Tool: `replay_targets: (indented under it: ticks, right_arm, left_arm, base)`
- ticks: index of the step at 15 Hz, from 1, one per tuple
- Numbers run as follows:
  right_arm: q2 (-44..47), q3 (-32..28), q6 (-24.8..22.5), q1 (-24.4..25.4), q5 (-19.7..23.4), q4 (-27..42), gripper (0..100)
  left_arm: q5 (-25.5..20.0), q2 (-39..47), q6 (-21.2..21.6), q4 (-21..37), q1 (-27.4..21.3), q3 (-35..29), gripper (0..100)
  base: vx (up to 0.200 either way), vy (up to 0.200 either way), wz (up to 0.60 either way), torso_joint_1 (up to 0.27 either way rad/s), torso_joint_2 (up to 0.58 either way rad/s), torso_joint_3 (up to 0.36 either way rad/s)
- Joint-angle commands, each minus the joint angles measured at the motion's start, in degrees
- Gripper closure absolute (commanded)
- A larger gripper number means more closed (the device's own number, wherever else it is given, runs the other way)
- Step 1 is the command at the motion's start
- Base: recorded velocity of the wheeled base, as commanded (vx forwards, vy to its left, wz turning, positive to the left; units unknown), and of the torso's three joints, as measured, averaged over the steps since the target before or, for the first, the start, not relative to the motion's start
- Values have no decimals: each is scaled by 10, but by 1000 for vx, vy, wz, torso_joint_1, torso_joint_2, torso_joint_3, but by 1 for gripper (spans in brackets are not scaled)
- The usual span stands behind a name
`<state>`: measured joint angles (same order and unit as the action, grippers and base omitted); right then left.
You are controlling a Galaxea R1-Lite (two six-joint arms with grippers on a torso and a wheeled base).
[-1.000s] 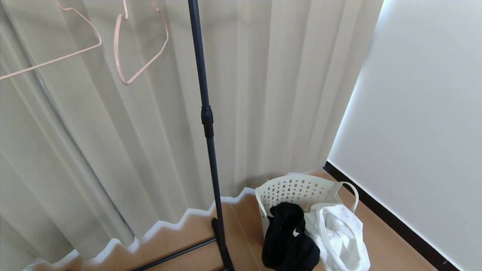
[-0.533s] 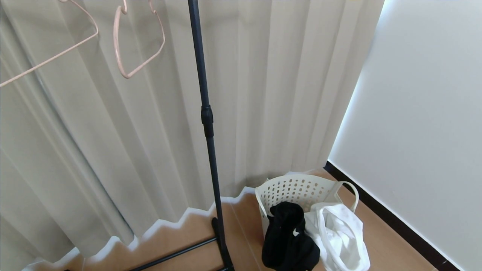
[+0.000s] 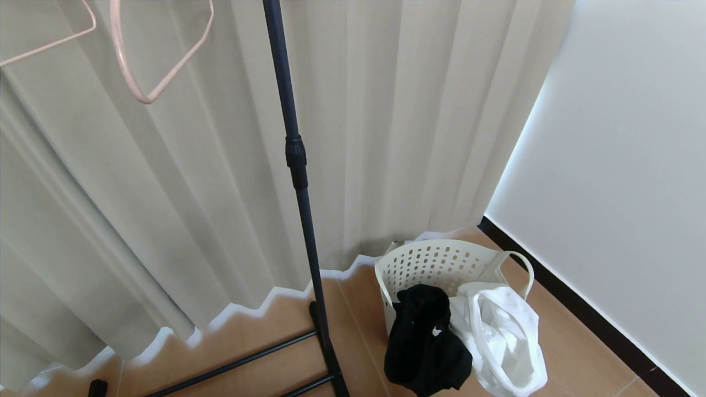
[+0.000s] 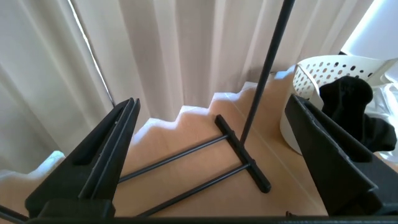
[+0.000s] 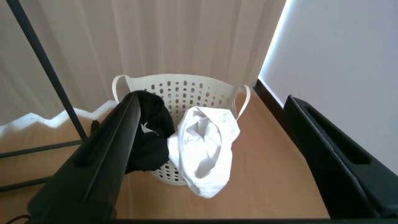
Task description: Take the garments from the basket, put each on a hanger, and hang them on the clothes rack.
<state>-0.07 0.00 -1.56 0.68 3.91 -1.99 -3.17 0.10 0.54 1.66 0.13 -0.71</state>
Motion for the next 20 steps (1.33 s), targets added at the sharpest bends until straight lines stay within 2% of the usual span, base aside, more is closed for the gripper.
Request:
replay_targets:
  ticks: [1,20]
  right_arm:
    - [1,0,0,0,0,0,0]
    - [1,0,-2,0,-1,0,0]
  left_arm:
    - [0,0,0,0,0,0,0]
    - [-2,0,0,0,0,0,0]
  base:
    - [0,0,0,2,-2,-193]
    - [0,0,0,2,2,-199]
